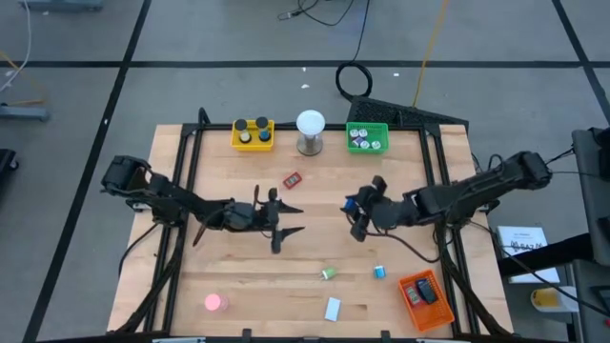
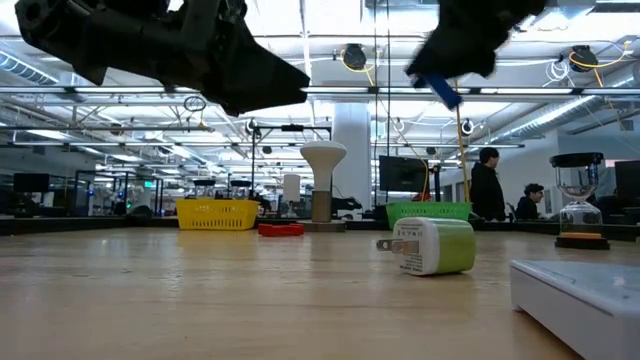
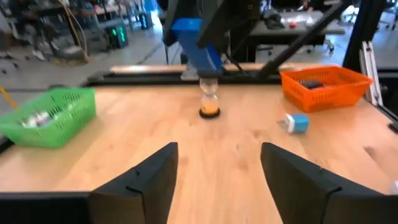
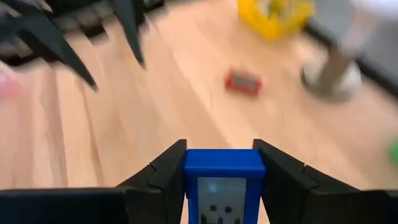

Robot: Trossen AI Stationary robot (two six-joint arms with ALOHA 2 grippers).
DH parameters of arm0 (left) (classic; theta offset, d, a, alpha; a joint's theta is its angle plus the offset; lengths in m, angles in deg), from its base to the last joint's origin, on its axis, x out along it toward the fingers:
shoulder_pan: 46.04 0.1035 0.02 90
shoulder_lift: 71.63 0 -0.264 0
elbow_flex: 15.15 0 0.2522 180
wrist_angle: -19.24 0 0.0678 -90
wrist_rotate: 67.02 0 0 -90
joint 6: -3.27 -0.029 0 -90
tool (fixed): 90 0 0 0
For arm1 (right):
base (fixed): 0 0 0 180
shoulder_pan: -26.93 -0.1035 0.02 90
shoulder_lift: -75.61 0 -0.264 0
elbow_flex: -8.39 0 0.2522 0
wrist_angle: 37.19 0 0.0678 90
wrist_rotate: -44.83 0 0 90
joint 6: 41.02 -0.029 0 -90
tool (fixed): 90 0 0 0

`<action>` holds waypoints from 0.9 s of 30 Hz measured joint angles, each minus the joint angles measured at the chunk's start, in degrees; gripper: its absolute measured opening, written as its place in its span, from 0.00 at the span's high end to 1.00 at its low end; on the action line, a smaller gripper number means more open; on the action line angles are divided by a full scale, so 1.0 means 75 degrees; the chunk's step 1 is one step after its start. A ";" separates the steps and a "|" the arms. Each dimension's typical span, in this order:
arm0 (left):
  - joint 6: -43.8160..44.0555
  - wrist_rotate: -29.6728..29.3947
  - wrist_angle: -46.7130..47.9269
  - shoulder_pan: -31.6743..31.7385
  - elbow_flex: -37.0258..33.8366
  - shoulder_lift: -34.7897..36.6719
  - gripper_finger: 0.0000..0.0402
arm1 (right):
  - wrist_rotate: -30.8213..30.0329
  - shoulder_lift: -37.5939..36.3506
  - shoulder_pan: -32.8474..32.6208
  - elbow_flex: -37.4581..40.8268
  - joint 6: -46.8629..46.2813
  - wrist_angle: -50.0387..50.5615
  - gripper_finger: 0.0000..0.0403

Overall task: Pick & Place Office items
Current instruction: Put the blue digital timer into the orange bin

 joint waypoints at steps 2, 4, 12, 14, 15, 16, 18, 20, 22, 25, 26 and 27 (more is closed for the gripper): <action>0.0032 0.0000 0.0083 -0.0059 0.0000 -0.0009 0.45 | 0.0030 0.0007 -0.0207 -0.0006 -0.0808 0.0780 0.63; 0.0013 0.0000 0.0040 -0.0092 0.0000 -0.0003 0.47 | 0.0088 -0.0004 -0.0420 -0.0009 -0.1599 0.1367 0.63; 0.0025 0.0003 0.0034 -0.0085 0.0000 -0.0003 0.52 | 0.1292 -0.0002 -0.1478 -0.0009 -0.4568 0.3508 0.63; 0.0025 0.0006 0.0020 -0.0085 0.0000 -0.0003 0.52 | 0.1571 0.0001 -0.1746 -0.0009 -0.5292 0.3839 0.63; 0.0025 0.0006 0.0020 -0.0085 0.0000 -0.0003 0.52 | 0.1696 -0.0002 -0.1902 -0.0009 -0.5661 0.4008 0.63; 0.0028 0.0006 0.0022 -0.0085 0.0000 -0.0003 0.51 | 0.1827 -0.0002 -0.2065 -0.0009 -0.5994 0.4161 0.63; 0.0029 0.0011 0.0022 -0.0085 0.0000 -0.0003 0.50 | 0.2075 -0.0002 -0.2414 -0.0009 -0.6624 0.4392 0.63; 0.0033 0.0025 0.0022 -0.0085 0.0000 -0.0003 0.49 | 0.2270 -0.0001 -0.2785 -0.0009 -0.7270 0.4530 0.63; 0.0034 0.0029 0.0022 -0.0085 0.0000 -0.0003 0.48 | 0.2286 0.0001 -0.3183 -0.0009 -0.7903 0.4564 0.63; 0.0034 0.0031 0.0022 -0.0085 0.0000 -0.0003 0.48 | 0.2284 0.0000 -0.3795 -0.0009 -0.8804 0.4561 0.63; 0.0034 0.0032 0.0022 -0.0085 0.0000 -0.0003 0.49 | 0.2277 0.0015 -0.4002 -0.0009 -0.9123 0.4558 0.63; 0.0034 0.0030 0.0022 -0.0085 0.0000 -0.0003 0.49 | 0.2278 0.0051 -0.4200 -0.0009 -0.9423 0.4558 0.63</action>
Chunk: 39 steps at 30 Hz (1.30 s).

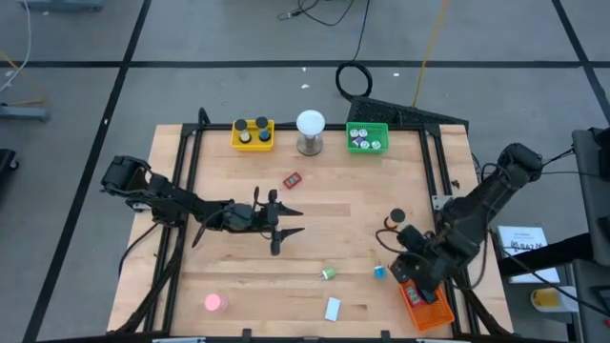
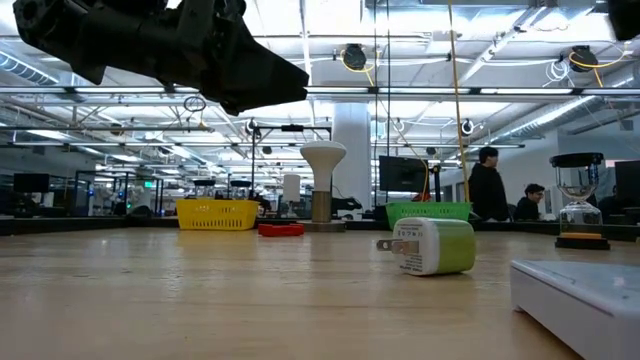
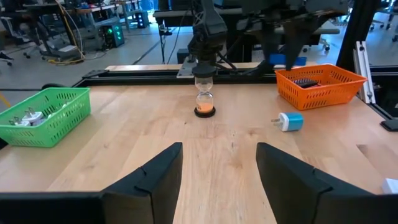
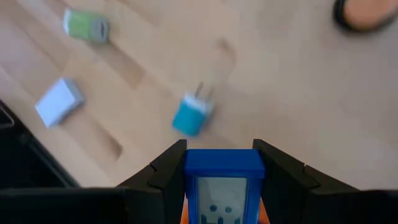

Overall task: Pick & Place Office items
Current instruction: Put the blue digital timer into the orange bin

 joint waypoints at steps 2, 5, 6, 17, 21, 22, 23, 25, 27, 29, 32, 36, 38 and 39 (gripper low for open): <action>0.0000 -0.0001 0.0000 0.0000 0.0000 0.0000 0.50 | 0.0036 0.0099 -0.0353 0.0000 -0.0531 0.0002 0.63; 0.0000 0.0000 -0.0001 0.0000 0.0000 0.0000 0.52 | 0.0422 0.0289 -0.0723 0.0000 -0.1074 -0.0091 0.63; 0.0000 -0.0001 -0.0001 0.0000 0.0000 0.0000 0.52 | 0.0599 0.0385 -0.0805 0.0000 -0.1214 -0.0137 0.63; 0.0000 -0.0001 -0.0008 0.0000 0.0003 0.0000 0.47 | 0.1485 0.1792 -0.1441 -0.1195 -0.2023 0.0812 0.63; 0.0000 -0.0001 -0.0009 0.0000 0.0003 0.0000 0.47 | 0.1910 0.2252 -0.1640 -0.1250 -0.2296 0.1052 0.62; 0.0000 -0.0001 -0.0009 0.0000 0.0003 0.0000 0.47 | 0.1997 0.2345 -0.1680 -0.1251 -0.2341 0.1137 0.61; 0.0000 -0.0001 -0.0009 0.0000 0.0003 0.0000 0.47 | 0.2011 0.2420 -0.1721 -0.1252 -0.2383 0.1214 0.60; 0.0000 -0.0001 -0.0009 0.0000 0.0003 0.0000 0.47 | 0.2008 0.2537 -0.1777 -0.1253 -0.2426 0.1286 0.59; 0.0000 -0.0001 -0.0009 0.0000 0.0003 0.0000 0.47 | 0.1992 0.2623 -0.1808 -0.1253 -0.2429 0.1337 0.60; 0.0000 -0.0001 -0.0009 0.0000 0.0006 0.0000 0.47 | 0.1991 0.2704 -0.1803 -0.1253 -0.2429 0.1398 0.61; 0.0000 -0.0001 -0.0009 0.0000 0.0006 0.0000 0.47 | 0.1991 0.2804 -0.1803 -0.1253 -0.2420 0.1409 0.62; -0.0001 -0.0001 -0.0009 0.0000 0.0006 0.0000 0.47 | 0.2001 0.2840 -0.1803 -0.1253 -0.2453 0.1402 0.60; 0.0000 -0.0001 -0.0009 0.0000 0.0006 -0.0003 0.47 | 0.2003 0.2839 -0.1803 -0.1253 -0.2484 0.1399 0.59; -0.0002 -0.0001 -0.0009 0.0000 0.0006 -0.0002 0.47 | 0.2007 0.2839 -0.1803 -0.1253 -0.2484 0.1395 0.59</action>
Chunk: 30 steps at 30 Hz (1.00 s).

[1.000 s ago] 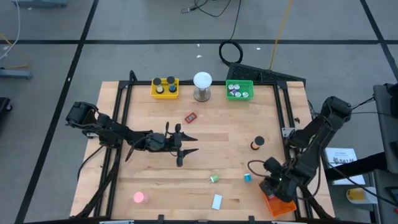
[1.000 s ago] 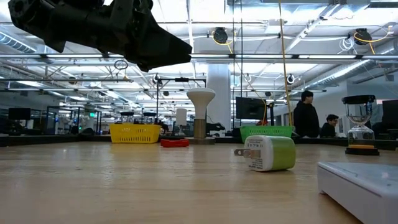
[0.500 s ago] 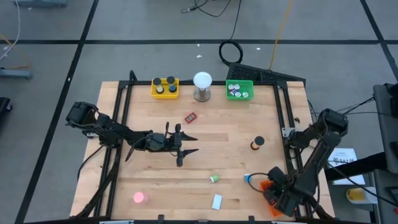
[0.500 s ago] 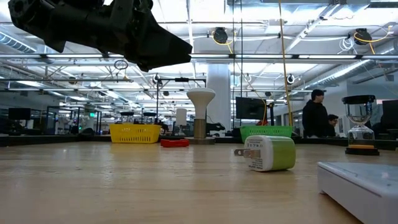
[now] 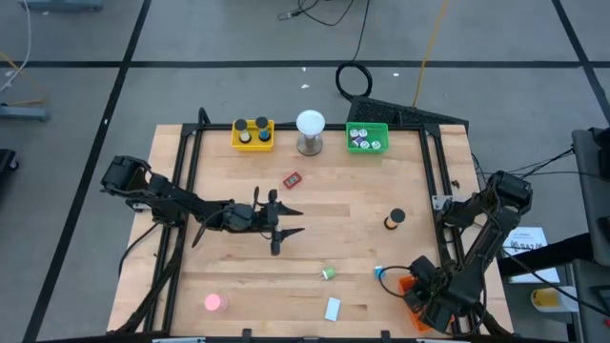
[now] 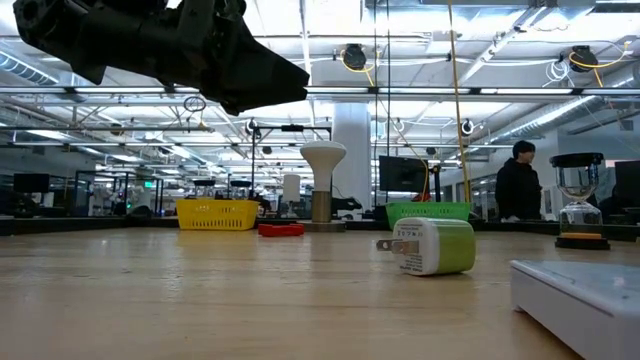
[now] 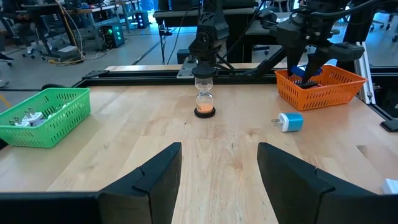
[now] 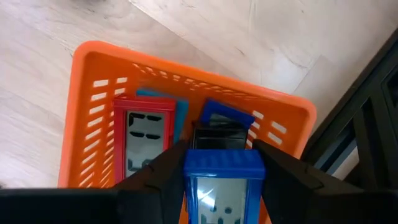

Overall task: Pick & Place Office items
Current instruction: Put the blue digital timer into the orange bin

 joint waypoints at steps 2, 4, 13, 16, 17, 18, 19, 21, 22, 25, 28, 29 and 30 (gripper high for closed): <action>0.0002 0.0000 0.0000 0.0000 0.0000 0.0001 0.47 | 0.0039 0.0000 0.0000 0.0000 0.0000 -0.0005 0.59; 0.0000 0.0000 0.0000 0.0000 0.0000 0.0000 0.47 | 0.0056 0.0000 0.0000 0.0000 -0.0018 -0.0005 0.59; 0.0000 0.0000 0.0000 0.0000 0.0000 0.0000 0.47 | 0.0197 0.0000 0.0003 0.0189 -0.0108 -0.0312 0.59; 0.0000 0.0000 0.0000 0.0000 0.0000 0.0000 0.47 | 0.0197 0.0000 0.0003 0.0190 -0.0108 -0.0294 0.59; 0.0000 0.0000 0.0000 0.0000 0.0000 0.0000 0.47 | 0.0197 0.0000 0.0003 0.0192 -0.0108 -0.0288 0.59; 0.0002 0.0000 0.0000 0.0000 0.0000 0.0000 0.47 | 0.0192 0.0000 0.0003 0.0192 -0.0108 -0.0291 0.59; 0.0000 0.0000 0.0000 0.0000 0.0000 0.0000 0.47 | 0.0188 0.0000 0.0003 0.0192 -0.0108 -0.0281 0.59; 0.0001 0.0000 0.0000 0.0000 0.0000 0.0000 0.47 | 0.0182 0.0000 0.0003 0.0192 -0.0108 -0.0243 0.59; 0.0001 0.0000 0.0000 0.0000 0.0000 0.0000 0.47 | 0.0180 0.0000 0.0003 0.0192 -0.0108 -0.0221 0.59; 0.0000 0.0000 0.0000 0.0000 0.0000 0.0000 0.47 | 0.0175 0.0000 0.0003 0.0192 -0.0108 -0.0173 0.59; 0.0002 0.0000 0.0000 0.0000 0.0000 0.0000 0.47 | 0.0176 -0.0003 0.0006 0.0195 -0.0079 -0.0133 0.59; 0.0000 0.0000 0.0000 0.0000 0.0000 0.0000 0.47 | 0.0175 -0.0003 0.0006 0.0195 -0.0073 -0.0133 0.59; 0.0000 0.0000 0.0000 0.0000 0.0000 0.0000 0.47 | 0.0176 -0.0003 0.0006 0.0195 -0.0068 -0.0133 0.59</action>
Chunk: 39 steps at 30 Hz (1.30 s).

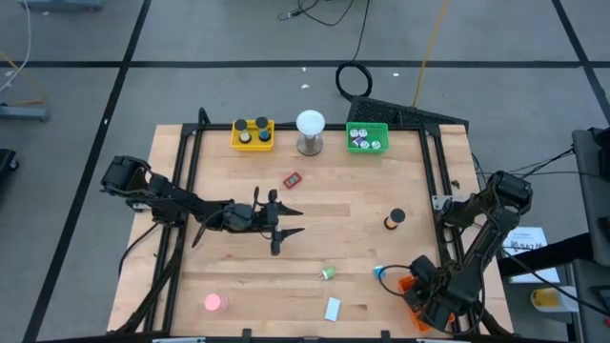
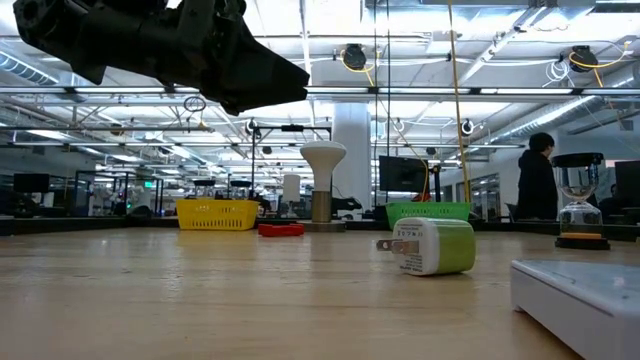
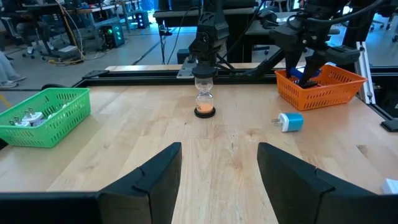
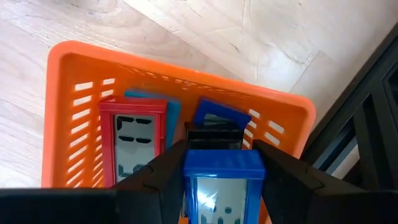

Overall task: Pick & Place Office items
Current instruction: Put the blue digital timer into the orange bin

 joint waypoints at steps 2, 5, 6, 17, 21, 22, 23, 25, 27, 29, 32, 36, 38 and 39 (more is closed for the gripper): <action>0.0000 0.0000 0.0000 0.0000 0.0000 0.0000 0.47 | 0.0000 0.0000 0.0000 0.0000 0.0009 -0.0003 0.59; 0.0000 0.0000 0.0000 0.0000 0.0000 0.0000 0.47 | 0.0000 0.0000 0.0000 0.0000 0.0022 -0.0003 0.59; 0.0001 0.0000 0.0000 0.0000 0.0000 0.0000 0.47 | 0.0000 0.0000 0.0000 0.0000 0.0032 -0.0003 0.59; 0.0000 0.0000 0.0000 0.0000 0.0000 0.0000 0.47 | 0.0009 0.0000 0.0198 0.0000 0.0431 -0.0121 0.52; 0.0000 0.0000 0.0000 0.0000 0.0000 0.0000 0.47 | 0.0015 0.0000 0.0347 0.0000 0.0684 -0.0119 0.47; 0.0000 0.0000 0.0000 0.0000 0.0000 0.0000 0.47 | 0.0017 0.0000 0.0376 0.0000 0.0771 -0.0119 0.46; 0.0000 0.0000 0.0000 0.0000 0.0000 0.0000 0.47 | 0.0018 0.0000 0.0407 0.0000 0.0826 -0.0119 0.45; 0.0000 0.0000 0.0000 0.0000 0.0000 0.0000 0.47 | 0.0026 0.0000 0.0442 0.0000 0.0920 -0.0117 0.46; 0.0000 0.0000 0.0000 0.0000 0.0000 0.0000 0.47 | 0.0201 -0.0003 0.0469 0.0000 0.0990 -0.0093 0.47; 0.0000 0.0000 0.0000 0.0000 0.0000 0.0000 0.47 | 0.0374 -0.0006 0.0467 0.0000 0.1044 -0.0069 0.51; 0.0000 0.0000 0.0000 0.0000 0.0000 0.0000 0.47 | 0.0429 -0.0021 0.0466 0.0000 0.1092 -0.0065 0.58; 0.0000 0.0000 0.0000 0.0000 0.0000 0.0000 0.47 | 0.0445 -0.0047 0.0466 0.0000 0.1076 -0.0074 0.64; 0.0000 0.0000 0.0000 0.0000 0.0000 0.0000 0.47 | 0.0592 -0.0047 0.0466 0.0000 0.1076 -0.0090 0.64; 0.0000 0.0000 0.0000 0.0000 0.0000 0.0000 0.47 | 0.0644 -0.0047 0.0466 0.0000 0.1076 -0.0104 0.62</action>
